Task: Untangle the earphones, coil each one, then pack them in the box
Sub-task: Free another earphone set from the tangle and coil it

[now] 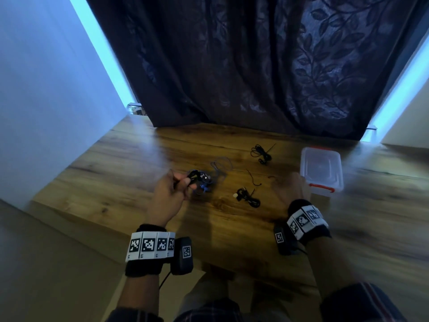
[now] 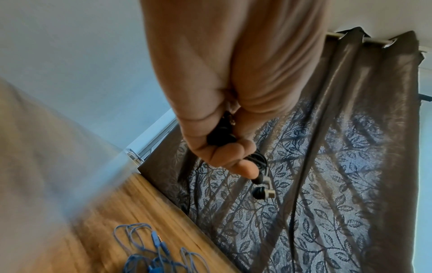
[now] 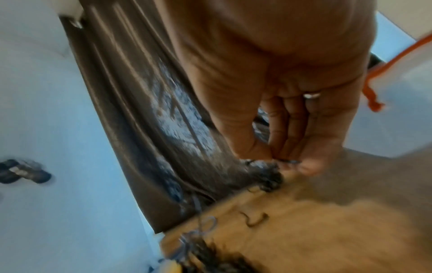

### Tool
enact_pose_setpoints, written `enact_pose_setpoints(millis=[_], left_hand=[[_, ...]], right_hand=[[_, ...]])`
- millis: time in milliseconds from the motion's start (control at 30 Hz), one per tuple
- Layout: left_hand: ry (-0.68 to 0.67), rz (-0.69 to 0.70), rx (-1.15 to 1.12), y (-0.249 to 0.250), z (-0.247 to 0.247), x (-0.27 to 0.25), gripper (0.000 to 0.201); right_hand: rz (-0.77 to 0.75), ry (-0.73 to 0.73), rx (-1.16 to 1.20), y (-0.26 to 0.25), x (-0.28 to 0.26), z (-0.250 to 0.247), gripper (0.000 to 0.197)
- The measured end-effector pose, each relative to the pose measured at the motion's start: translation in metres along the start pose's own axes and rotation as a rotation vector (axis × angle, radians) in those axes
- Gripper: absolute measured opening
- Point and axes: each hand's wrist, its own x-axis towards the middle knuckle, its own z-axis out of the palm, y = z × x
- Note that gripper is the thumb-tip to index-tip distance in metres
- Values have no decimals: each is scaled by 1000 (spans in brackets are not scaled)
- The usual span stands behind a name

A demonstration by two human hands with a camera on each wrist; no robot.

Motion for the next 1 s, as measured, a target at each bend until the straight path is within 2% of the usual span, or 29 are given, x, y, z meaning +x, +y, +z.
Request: enact_pose_setpoints(millis=[67, 100, 167, 233, 267, 467, 667, 833, 900, 1000], left_hand=[[2, 17, -32, 4, -2, 0, 4], [4, 21, -54, 6, -1, 0, 3], [22, 12, -103, 8, -1, 1, 3], [21, 18, -125, 10, 2, 1, 3], [13, 36, -116, 12, 2, 0, 4], [-65, 94, -158, 19, 2, -2, 7], [-84, 67, -197, 17, -2, -1, 14], [-86, 12, -243, 10, -3, 1, 19], [-85, 0, -276, 10, -4, -1, 13], [-103, 27, -320, 13, -6, -4, 19]], right_hand=[[-123, 26, 155, -14, -14, -7, 21], [-160, -15, 263, -25, -26, -10, 15], [-155, -211, 567, -50, -54, -11, 8], [-111, -380, 864, -70, -73, -1, 19], [-99, -418, 965, -80, -79, 6, 21], [-151, -559, 1207, -116, -88, 31, 20], [-343, -552, 1134, -114, -81, 29, 28], [-521, -537, 925, -114, -78, 20, 27], [-555, -532, 872, -115, -77, 18, 29], [-578, -541, 808, -116, -75, 16, 27]])
